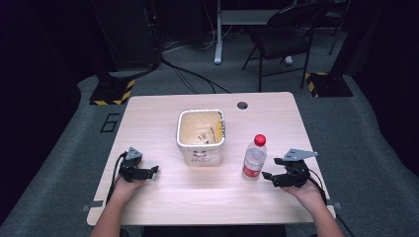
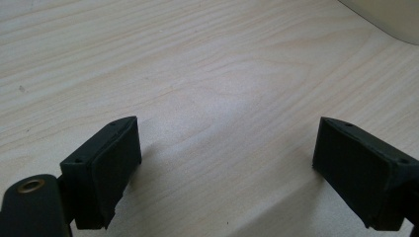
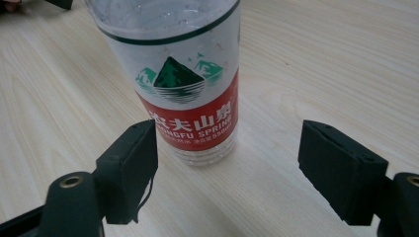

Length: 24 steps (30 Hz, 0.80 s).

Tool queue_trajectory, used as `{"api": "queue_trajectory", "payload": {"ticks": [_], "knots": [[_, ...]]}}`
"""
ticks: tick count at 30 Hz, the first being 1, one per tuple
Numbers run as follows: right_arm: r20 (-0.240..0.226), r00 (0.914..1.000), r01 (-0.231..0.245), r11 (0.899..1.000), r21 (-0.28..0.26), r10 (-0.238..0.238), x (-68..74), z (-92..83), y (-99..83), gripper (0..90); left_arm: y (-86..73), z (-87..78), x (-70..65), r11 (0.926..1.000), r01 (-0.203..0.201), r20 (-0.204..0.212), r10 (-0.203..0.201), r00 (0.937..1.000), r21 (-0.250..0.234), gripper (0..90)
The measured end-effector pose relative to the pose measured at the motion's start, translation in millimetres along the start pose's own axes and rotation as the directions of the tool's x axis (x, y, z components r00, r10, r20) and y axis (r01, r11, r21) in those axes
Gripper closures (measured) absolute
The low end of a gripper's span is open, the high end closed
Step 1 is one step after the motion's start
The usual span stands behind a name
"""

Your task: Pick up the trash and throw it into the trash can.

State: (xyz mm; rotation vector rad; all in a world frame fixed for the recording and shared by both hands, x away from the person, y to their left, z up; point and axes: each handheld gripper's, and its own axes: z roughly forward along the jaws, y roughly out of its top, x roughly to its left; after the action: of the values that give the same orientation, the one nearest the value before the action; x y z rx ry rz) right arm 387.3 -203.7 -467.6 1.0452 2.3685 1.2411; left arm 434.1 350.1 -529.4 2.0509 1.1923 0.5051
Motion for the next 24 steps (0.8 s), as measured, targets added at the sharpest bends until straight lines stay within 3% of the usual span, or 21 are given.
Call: {"api": "queue_trajectory", "payload": {"ticks": [24], "knots": [[-0.061, 0.9981, 0.002, 0.999, -0.032, -0.004, 9.5, 4.2, 12.8, 18.3, 0.2, 0.0, -0.1, 1.0, 0.001, -0.001, -0.001, 1.0, 0.002, 10.9]]}}
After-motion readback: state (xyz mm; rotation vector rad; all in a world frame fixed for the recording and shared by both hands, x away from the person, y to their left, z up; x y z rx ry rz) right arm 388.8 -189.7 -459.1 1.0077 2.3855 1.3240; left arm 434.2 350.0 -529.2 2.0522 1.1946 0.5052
